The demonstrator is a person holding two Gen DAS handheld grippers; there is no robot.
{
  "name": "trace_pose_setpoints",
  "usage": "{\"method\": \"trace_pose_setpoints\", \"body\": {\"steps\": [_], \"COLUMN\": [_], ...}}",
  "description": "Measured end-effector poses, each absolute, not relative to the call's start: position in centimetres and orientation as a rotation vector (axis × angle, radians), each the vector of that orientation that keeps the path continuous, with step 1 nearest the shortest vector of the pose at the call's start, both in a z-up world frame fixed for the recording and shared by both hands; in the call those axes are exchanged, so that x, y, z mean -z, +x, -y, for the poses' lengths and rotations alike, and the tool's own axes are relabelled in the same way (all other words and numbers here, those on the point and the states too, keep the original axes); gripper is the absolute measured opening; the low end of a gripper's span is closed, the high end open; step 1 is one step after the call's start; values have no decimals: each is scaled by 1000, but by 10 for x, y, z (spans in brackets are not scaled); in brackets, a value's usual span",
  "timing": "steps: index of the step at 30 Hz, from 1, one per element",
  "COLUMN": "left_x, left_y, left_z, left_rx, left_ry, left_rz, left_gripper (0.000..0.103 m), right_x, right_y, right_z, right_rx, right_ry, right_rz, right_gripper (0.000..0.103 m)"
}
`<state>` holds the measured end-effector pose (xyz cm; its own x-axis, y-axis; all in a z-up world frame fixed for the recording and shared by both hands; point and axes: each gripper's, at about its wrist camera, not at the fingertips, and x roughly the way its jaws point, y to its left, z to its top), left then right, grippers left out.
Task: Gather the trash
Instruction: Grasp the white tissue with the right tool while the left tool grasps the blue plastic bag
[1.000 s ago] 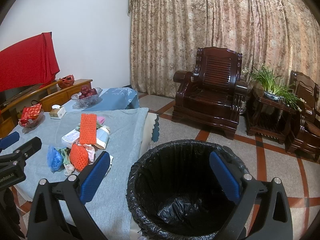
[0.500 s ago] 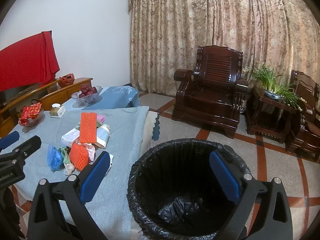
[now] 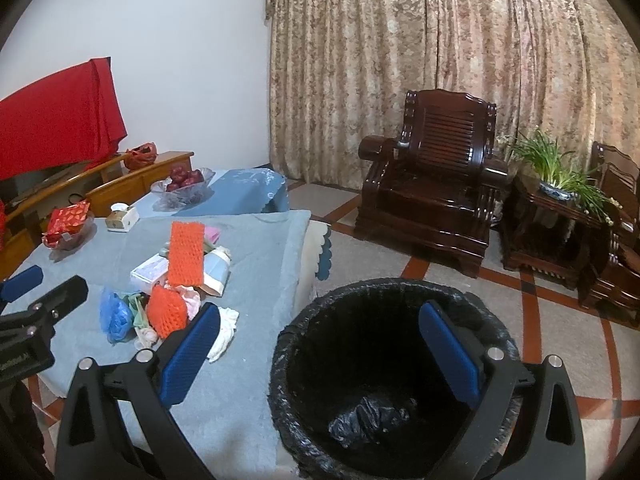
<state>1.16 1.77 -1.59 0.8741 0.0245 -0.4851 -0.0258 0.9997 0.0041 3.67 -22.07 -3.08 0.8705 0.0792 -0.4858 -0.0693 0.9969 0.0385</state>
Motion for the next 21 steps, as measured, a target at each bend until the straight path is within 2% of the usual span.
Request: {"method": "trace_pose_setpoints", "body": {"steps": [13, 21], "left_x": [60, 91], "left_y": [38, 55], "left_z": [-97, -137], "left_rx": [-207, -261], "left_ry": [-3, -41], "left_rz": [-556, -592], "left_gripper": [98, 98], "right_x": [78, 128], "right_y": [100, 137], "right_z": [149, 96], "right_rx": [-251, -338], "right_ry": [19, -40], "right_rz": [-597, -692], "right_gripper": [96, 79]}}
